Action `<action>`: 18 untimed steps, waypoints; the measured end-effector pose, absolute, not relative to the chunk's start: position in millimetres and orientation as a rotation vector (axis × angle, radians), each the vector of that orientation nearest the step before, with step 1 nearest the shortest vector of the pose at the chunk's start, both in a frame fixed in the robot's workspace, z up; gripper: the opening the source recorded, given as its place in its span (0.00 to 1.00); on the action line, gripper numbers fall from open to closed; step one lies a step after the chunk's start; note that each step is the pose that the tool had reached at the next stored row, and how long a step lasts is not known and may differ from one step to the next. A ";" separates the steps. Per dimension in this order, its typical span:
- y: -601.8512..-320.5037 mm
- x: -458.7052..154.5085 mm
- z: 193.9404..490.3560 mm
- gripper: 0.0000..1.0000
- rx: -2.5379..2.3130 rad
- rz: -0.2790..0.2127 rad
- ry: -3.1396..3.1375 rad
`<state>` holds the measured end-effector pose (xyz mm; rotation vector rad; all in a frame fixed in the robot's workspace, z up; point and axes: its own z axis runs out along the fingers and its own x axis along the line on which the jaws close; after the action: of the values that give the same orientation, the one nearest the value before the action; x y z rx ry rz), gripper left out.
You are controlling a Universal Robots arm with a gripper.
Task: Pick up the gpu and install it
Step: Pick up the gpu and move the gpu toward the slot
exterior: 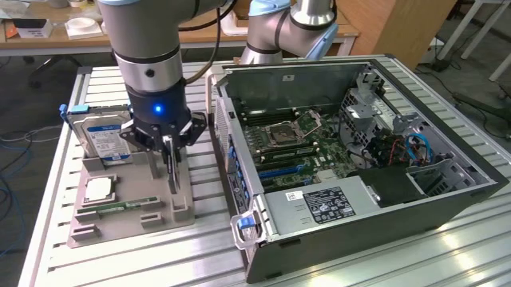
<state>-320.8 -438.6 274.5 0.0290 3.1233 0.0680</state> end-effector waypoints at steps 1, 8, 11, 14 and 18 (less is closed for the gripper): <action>-438.6 -320.8 275.5 0.27 0.029 0.068 3.123; -438.6 -320.8 284.4 0.27 0.029 0.068 3.123; -438.6 -320.8 288.0 0.27 0.029 0.068 3.123; -438.6 -320.9 291.8 0.27 0.029 0.068 3.123; -438.6 -320.9 296.9 0.27 0.029 0.068 3.123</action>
<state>-320.9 -438.6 296.9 0.0291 3.1233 0.0681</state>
